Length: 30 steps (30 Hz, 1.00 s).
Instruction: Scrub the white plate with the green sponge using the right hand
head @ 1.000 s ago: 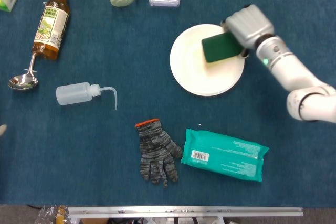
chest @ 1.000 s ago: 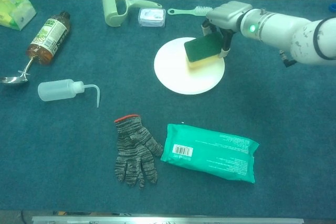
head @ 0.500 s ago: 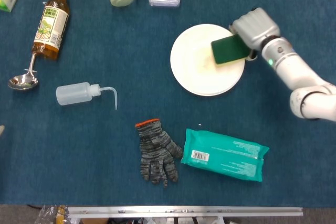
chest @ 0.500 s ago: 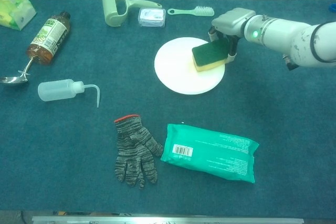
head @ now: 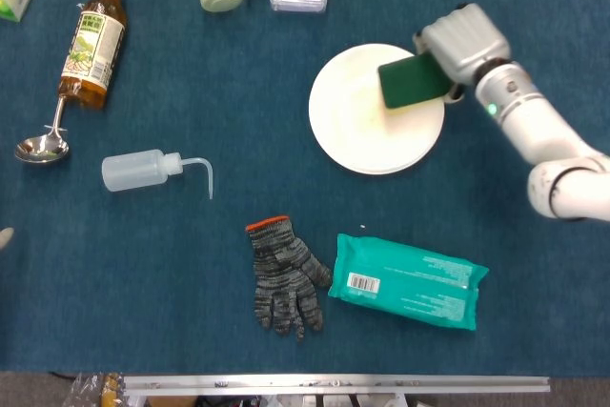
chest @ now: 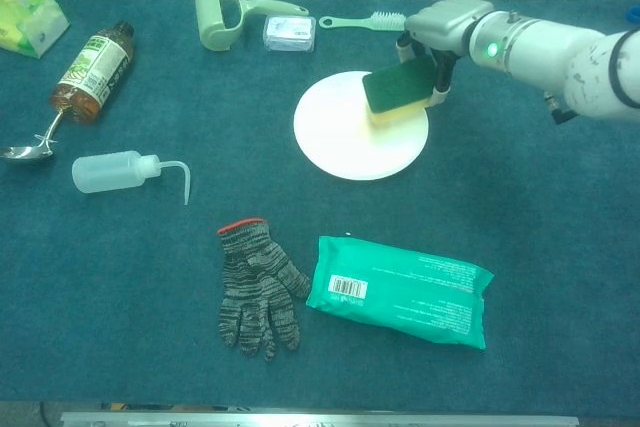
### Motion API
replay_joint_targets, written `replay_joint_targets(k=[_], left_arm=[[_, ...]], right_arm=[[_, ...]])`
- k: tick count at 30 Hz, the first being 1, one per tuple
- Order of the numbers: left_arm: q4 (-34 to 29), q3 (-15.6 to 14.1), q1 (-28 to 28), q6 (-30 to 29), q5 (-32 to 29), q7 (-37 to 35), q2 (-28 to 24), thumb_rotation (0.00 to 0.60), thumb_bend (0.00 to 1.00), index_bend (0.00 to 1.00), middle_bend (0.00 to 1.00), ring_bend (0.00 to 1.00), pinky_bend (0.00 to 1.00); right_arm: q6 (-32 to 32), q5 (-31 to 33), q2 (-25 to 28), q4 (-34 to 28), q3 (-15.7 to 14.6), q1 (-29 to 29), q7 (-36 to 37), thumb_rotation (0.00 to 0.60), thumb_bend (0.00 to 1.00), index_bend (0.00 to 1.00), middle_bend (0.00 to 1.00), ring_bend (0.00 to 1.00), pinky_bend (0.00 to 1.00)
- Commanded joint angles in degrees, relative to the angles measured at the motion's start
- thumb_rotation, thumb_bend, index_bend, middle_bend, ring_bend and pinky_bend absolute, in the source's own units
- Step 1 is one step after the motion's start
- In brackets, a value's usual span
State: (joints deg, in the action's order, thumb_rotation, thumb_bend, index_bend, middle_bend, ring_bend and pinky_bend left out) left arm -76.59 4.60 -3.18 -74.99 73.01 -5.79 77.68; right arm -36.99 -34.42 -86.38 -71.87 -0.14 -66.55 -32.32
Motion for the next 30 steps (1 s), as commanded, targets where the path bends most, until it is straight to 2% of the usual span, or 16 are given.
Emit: replay_joint_targets(k=[1,8,16,22,30], left_arm=[[0.1,-0.1,0.1,0.1,-0.1,-0.3,-0.1,0.6,0.0,0.05,0.0,0.0,0.04],[0.8,0.0,0.4,0.3,-0.4,-1.5,0.0,0.6,0.0,0.05,0.0,0.0,0.04],[1.1,0.0,0.3,0.3,0.1,-1.7,0.2,0.6,0.0,0.05,0.0,0.0,0.04],[0.1,0.2,-0.2,0.3,0.2,-0.4,0.1,0.6,0.0,0.05,0.0,0.0,0.04],[-1.1,0.2,-0.3,0.4,0.1,0.6,-0.5,0.6,0.0,0.05,0.0,0.0,0.04]], right_arm=[[1.3,-1.0,-2.0,1.6,0.8,-0.6,0.8,0.6,0.08,0.43,0.63,0.51,0.25],[3.5,-1.2,-4.3,5.2,-0.5,-0.6,0.8,0.6,0.08,0.43,0.63,0.51,0.25],[1.5,2.1,-0.7,3.7,-3.5,0.5,-1.4,0.6,0.08,0.43,0.63,0.51,0.25],[-2.6,1.1,4.5,-2.2,-2.3,2.7,0.8,0.6,0.09,0.43,0.63,0.51,0.25],[-10.4,-7.7,14.6,-16.6,-2.2,9.2,5.9,0.6,0.09,0.43,0.63,0.51,0.25]])
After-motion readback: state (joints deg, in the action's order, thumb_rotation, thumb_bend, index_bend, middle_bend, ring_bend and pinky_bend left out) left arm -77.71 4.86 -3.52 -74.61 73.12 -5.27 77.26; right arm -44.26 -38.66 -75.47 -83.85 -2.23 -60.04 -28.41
